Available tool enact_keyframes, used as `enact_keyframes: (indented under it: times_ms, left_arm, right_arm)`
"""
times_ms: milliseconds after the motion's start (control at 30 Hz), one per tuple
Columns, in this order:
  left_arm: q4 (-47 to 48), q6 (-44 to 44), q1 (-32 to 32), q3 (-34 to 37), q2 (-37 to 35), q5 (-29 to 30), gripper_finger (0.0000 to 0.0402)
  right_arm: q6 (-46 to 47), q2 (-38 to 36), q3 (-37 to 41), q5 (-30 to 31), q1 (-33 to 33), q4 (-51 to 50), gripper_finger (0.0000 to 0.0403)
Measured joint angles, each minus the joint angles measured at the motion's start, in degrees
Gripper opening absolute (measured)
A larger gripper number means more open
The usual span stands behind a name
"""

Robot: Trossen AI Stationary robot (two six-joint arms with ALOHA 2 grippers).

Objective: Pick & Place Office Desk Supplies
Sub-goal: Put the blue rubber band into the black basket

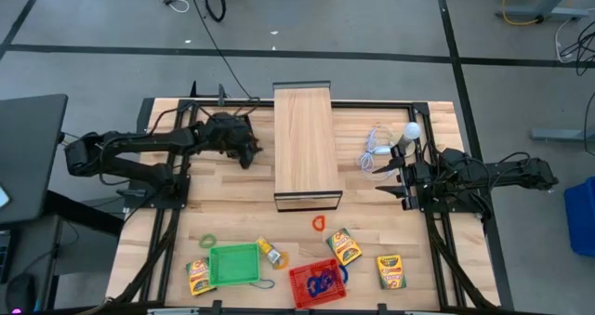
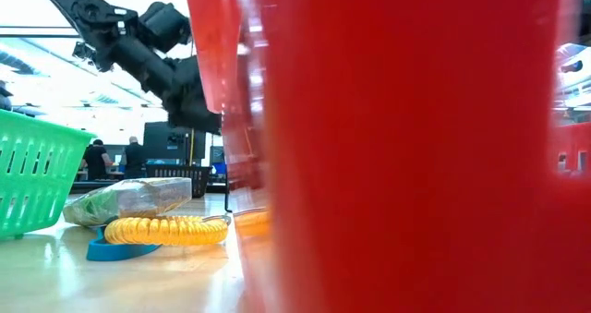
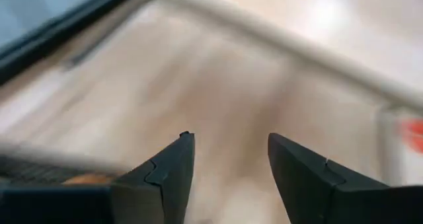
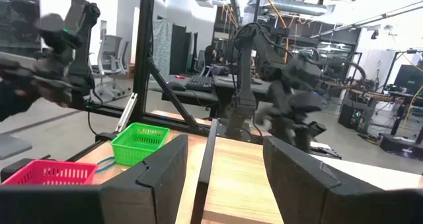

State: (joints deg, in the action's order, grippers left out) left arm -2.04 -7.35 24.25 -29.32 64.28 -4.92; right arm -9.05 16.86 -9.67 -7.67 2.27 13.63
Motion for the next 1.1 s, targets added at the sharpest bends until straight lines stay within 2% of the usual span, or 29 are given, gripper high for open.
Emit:
enact_keyframes:
  times_ms: [133, 333, 600, 700, 833, 1100]
  left_arm:
    - [0.63, 1.75, -7.93, -2.39, -0.01, -4.39, 0.0189]
    - [4.42, 5.04, -22.48, -6.73, -0.01, -5.01, 0.0188]
    - [7.05, 2.98, -41.02, -10.22, 0.97, 2.64, 0.0188]
    - [6.95, 0.4, -45.45, -11.25, 3.02, 5.02, 0.0188]
    - [6.8, -2.92, -49.41, -13.02, 7.51, 5.4, 0.0188]
    - [8.48, -4.66, -55.76, -21.22, 22.09, 6.21, 0.0186]
  right_arm:
    - [-0.13, 0.0, 0.0, 0.01, -0.01, -0.04, 0.0205]
    - [-0.21, 0.0, 0.0, 0.59, 0.01, -0.2, 0.0205]
    - [0.13, 0.0, 0.0, 4.53, -0.01, -2.22, 0.0205]
    - [1.04, 0.0, 0.0, 5.51, -0.01, -2.99, 0.0205]
    - [2.29, 0.0, 0.0, 5.61, 0.0, -3.55, 0.0205]
    - [2.81, 0.0, 0.0, 7.64, -0.01, -6.38, 0.0205]
